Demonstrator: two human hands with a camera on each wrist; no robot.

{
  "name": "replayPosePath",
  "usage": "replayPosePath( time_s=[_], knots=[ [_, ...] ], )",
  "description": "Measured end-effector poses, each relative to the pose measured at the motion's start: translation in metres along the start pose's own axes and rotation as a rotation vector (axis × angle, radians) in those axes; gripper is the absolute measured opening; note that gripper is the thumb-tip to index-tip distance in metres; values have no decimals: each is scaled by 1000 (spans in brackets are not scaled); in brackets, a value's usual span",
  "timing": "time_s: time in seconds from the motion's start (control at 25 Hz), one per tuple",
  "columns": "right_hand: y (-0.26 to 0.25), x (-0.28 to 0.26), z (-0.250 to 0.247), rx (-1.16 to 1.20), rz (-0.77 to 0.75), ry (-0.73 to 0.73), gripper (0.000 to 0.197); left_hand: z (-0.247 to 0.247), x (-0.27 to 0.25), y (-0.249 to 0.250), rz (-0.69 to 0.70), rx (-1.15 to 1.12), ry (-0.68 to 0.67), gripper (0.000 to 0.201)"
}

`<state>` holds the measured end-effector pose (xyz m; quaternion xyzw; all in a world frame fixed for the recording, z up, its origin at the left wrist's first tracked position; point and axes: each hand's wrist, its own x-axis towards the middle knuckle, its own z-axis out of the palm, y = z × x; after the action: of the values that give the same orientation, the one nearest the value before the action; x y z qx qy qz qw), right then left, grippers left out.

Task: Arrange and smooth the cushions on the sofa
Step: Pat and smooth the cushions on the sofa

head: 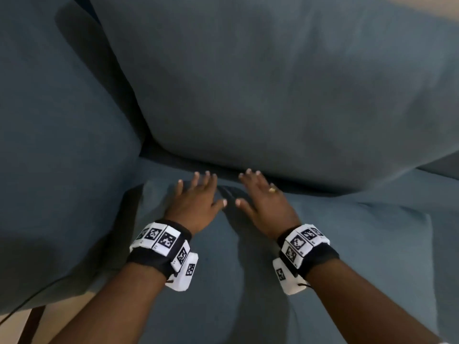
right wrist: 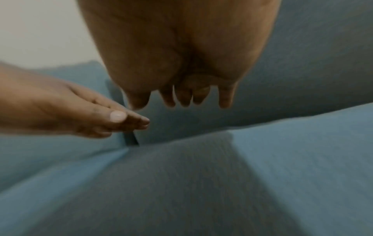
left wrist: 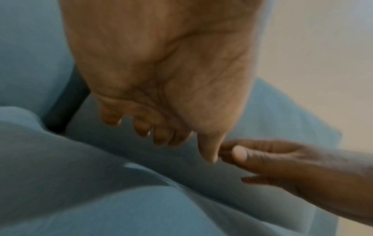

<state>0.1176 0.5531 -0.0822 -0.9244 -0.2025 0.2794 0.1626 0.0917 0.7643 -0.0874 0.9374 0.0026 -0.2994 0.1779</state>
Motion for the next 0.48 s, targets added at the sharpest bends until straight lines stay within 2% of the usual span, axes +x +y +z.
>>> replayPosePath(
  time_s=[0.04, 0.08, 0.16, 0.2, 0.24, 0.28, 0.32, 0.36, 0.4, 0.44, 0.48],
  knots=[
    [10, -2, -6, 23, 48, 98, 73, -2, 4, 9, 19, -5, 80, 76],
    [18, -10, -10, -9, 56, 84, 71, 4, 1, 21, 81, 66, 99, 77],
    [35, -24, -7, -181, 34, -203, 73, 20, -3, 38, 198, 279, -105, 76],
    [44, -31, -9, -172, 57, -265, 73, 23, 0, 46, 160, 262, -166, 75],
    [61, -36, -17, -96, 91, -142, 69, 22, 9, 63, 114, 163, -101, 75],
    [69, -41, -30, 16, 136, 71, 66, 16, 12, 73, 84, 41, 19, 75],
    [73, -42, -34, 69, 186, 141, 65, 13, 13, 76, 86, 11, 84, 76],
    [76, -47, -38, 14, 170, 145, 72, 17, 9, 81, 132, 45, 49, 77],
    [85, -58, -36, -74, 117, 21, 86, 25, 7, 93, 204, 161, -68, 78],
    [95, -69, -23, -177, 29, -109, 101, 32, 5, 101, 219, 258, -228, 78],
    [105, -82, -20, -165, 13, -187, 108, 35, 8, 114, 182, 274, -307, 79]
  ],
)
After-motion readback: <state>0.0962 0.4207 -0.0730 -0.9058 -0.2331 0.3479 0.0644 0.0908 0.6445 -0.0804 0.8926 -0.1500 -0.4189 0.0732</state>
